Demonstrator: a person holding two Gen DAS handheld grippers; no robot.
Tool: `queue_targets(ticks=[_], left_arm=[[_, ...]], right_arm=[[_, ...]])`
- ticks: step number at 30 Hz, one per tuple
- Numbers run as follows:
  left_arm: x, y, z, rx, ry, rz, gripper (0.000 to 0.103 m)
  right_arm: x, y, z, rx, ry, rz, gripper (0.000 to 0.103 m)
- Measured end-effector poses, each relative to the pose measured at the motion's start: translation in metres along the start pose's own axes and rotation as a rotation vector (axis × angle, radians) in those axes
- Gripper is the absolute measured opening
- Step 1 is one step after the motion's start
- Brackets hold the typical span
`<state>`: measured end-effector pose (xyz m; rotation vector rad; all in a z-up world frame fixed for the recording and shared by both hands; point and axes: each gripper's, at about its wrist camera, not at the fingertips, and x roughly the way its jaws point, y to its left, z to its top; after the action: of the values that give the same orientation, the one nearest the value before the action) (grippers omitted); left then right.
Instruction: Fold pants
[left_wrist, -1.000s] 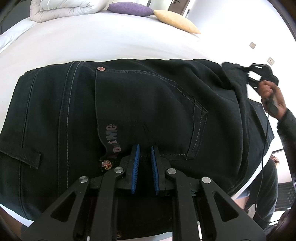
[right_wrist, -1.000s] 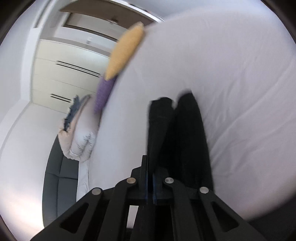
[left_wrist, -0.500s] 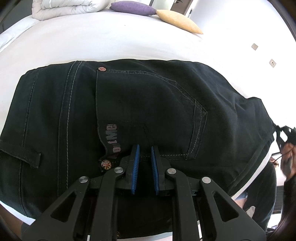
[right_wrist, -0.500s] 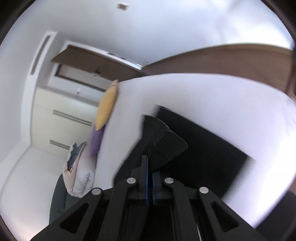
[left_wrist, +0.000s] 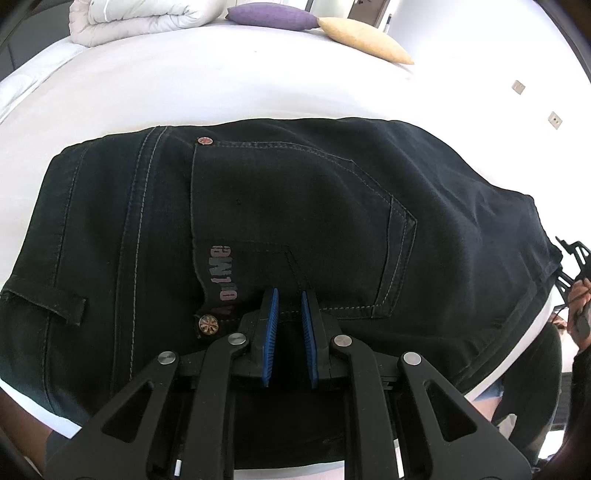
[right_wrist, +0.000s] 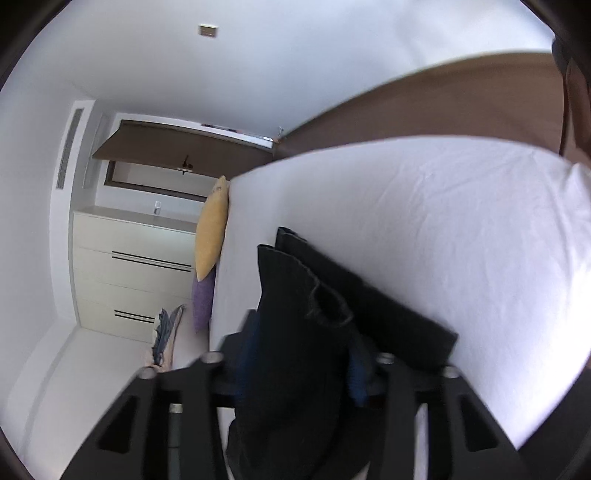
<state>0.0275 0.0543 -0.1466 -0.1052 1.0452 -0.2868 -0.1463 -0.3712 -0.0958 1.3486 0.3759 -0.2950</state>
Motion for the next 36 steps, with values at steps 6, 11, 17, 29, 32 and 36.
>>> queue_targets(ticks=[6, 11, 17, 29, 32, 36], left_arm=[[0.001, -0.004, -0.001, 0.001, 0.000, 0.007, 0.013], [-0.001, -0.007, 0.000, 0.009, 0.002, 0.012, 0.013], [0.000, -0.009, 0.000, 0.020, 0.002, 0.008, 0.013], [0.000, -0.007, -0.006, 0.016, -0.016, -0.009, 0.013], [-0.001, -0.003, -0.010, 0.015, -0.024, -0.014, 0.013], [-0.003, -0.001, -0.013, 0.006, -0.034, -0.017, 0.013]], right_arm=[[-0.015, -0.010, 0.001, -0.025, -0.017, -0.020, 0.007], [-0.024, -0.015, -0.001, -0.032, -0.040, -0.037, 0.006], [-0.031, -0.017, -0.003, -0.036, -0.054, -0.055, 0.006], [-0.034, -0.027, -0.002, -0.061, -0.051, -0.025, 0.004], [-0.052, -0.026, 0.006, -0.080, -0.104, -0.072, 0.021], [-0.097, -0.010, 0.012, -0.109, -0.215, -0.126, 0.064]])
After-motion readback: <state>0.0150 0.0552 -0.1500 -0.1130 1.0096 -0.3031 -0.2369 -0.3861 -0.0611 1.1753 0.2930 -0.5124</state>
